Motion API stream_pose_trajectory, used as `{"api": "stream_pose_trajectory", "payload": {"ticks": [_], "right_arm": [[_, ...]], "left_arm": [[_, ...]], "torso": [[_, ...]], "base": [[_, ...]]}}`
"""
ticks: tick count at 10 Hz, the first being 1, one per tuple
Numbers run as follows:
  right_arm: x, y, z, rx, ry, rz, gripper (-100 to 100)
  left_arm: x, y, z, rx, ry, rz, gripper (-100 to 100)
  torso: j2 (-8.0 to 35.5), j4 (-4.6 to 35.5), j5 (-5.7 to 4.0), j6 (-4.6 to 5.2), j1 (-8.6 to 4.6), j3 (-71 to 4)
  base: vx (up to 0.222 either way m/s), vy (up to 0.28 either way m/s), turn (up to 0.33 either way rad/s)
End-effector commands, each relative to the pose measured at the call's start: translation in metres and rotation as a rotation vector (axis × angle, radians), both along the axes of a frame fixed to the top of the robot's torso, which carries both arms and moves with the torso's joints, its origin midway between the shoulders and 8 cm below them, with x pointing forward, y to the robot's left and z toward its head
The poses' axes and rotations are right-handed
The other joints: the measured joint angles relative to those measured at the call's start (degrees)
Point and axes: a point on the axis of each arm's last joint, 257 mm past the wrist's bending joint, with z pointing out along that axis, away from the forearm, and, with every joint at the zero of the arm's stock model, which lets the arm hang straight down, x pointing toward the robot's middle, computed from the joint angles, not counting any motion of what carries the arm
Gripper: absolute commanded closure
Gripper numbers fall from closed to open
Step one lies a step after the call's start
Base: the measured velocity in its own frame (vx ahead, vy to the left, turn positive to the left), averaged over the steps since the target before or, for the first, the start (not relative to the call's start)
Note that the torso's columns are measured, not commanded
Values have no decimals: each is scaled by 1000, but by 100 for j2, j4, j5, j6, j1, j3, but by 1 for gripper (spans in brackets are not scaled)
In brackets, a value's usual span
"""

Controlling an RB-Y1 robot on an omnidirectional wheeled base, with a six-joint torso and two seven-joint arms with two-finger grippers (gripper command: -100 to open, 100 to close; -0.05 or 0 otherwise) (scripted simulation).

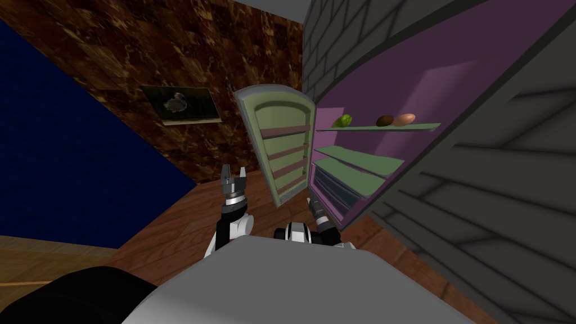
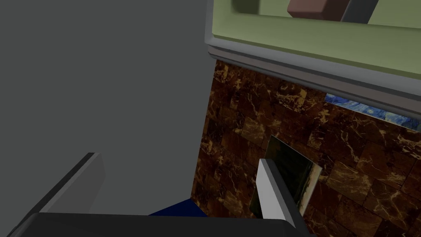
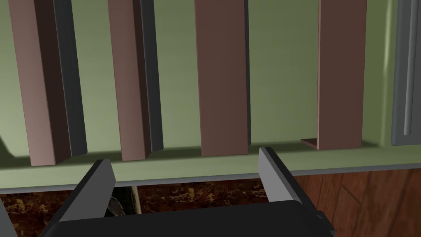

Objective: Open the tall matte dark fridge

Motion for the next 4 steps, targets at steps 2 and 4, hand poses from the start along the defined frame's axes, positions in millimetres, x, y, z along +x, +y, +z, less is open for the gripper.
{"api": "stream_pose_trajectory", "payload": {"ticks": [2, 4], "right_arm": [[0, 0, 0, 0, 0, 0, 0], [0, 0, 0, 0, 0, 0, 0]], "left_arm": [[0, 0, 0, 0, 0, 0, 0], [0, 0, 0, 0, 0, 0, 0]], "torso": [[3, 1, -1, 0, -3, 2], [5, 1, -1, 0, -4, 3]], "base": [[0, 0, 0], [0, 0, 0]]}}
